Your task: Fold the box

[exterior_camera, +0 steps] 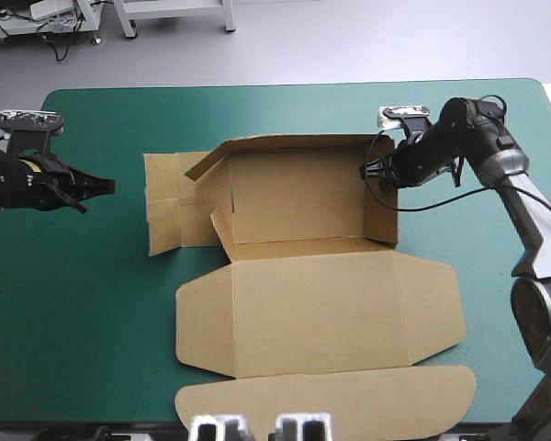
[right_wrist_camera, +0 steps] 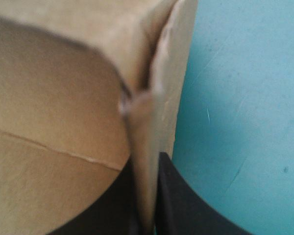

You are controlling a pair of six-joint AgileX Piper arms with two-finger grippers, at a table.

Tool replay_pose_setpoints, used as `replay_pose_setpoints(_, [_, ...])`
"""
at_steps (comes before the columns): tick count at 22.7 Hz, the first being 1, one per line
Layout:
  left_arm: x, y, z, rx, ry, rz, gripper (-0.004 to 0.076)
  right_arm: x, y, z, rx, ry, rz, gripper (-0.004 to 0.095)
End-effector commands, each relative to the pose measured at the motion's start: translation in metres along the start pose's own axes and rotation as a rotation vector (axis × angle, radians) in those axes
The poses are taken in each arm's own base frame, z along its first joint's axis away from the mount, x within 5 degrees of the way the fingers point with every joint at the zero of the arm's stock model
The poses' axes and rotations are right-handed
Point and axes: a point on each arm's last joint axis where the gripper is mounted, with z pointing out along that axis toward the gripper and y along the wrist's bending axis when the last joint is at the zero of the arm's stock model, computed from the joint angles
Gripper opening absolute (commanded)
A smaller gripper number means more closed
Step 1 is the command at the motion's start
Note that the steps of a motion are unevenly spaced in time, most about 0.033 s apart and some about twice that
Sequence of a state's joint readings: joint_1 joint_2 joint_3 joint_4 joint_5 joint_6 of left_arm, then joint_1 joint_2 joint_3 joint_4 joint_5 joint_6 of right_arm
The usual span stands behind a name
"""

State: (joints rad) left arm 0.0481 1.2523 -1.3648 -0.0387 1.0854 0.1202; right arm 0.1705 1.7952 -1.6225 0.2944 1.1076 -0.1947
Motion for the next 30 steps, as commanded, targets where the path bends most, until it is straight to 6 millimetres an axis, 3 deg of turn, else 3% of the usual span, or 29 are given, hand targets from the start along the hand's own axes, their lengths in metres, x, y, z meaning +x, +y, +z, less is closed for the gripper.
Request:
replay_pose_setpoints(1, [-0.006, -0.002, -0.017, 0.018, -0.092, -0.002, -0.0001, -0.015, -0.001, 0.01, -0.019, -0.02, 0.008, 0.0076])
replay_pose_setpoints(4, [-0.006, -0.002, -0.017, 0.018, -0.092, -0.002, -0.0001, -0.02, -0.01, 0.033, 0.003, -0.005, 0.014, 0.0324])
replay_pose_setpoints(6, [-0.007, -0.002, -0.014, 0.015, -0.093, -0.001, -0.0001, -0.022, -0.011, 0.035, 0.008, -0.027, 0.015, 0.046])
replay_pose_setpoints(7, [-0.008, -0.002, -0.012, 0.015, -0.097, -0.001, -0.0001, -0.024, -0.01, 0.031, 0.009, -0.039, 0.011, 0.0477])
replay_pose_setpoints(12, [-0.011, 0.0, -0.004, 0.01, -0.086, -0.003, -0.0001, -0.034, -0.001, -0.01, 0.022, -0.064, -0.04, 0.0466])
replay_pose_setpoints(18, [-0.013, 0.0, 0.007, 0.009, -0.066, 0.014, -0.0001, -0.043, 0.018, -0.079, 0.017, -0.193, -0.03, 0.0464])
replay_pose_setpoints(20, [-0.015, 0.002, 0.011, -0.009, -0.071, 0.024, -0.0001, -0.039, 0.025, -0.11, 0.028, -0.269, -0.014, 0.046])
replay_pose_setpoints(23, [-0.017, 0.016, 0.015, -0.032, -0.087, -0.028, -0.0001, -0.024, 0.033, -0.142, 0.04, -0.329, -0.001, 0.0457])
replay_pose_setpoints(27, [-0.014, 0.037, 0.013, -0.016, -0.102, -0.158, -0.0001, 0.003, 0.037, -0.157, 0.057, -0.321, 0.038, 0.0457])
replay_pose_setpoints(28, [-0.014, 0.039, 0.013, -0.007, -0.102, -0.176, -0.0001, 0.009, 0.036, -0.153, 0.062, -0.297, 0.043, 0.0457])
replay_pose_setpoints(30, [-0.013, 0.038, 0.013, 0.028, -0.101, -0.199, -0.0001, 0.017, 0.026, -0.12, 0.084, -0.204, 0.066, 0.0457])
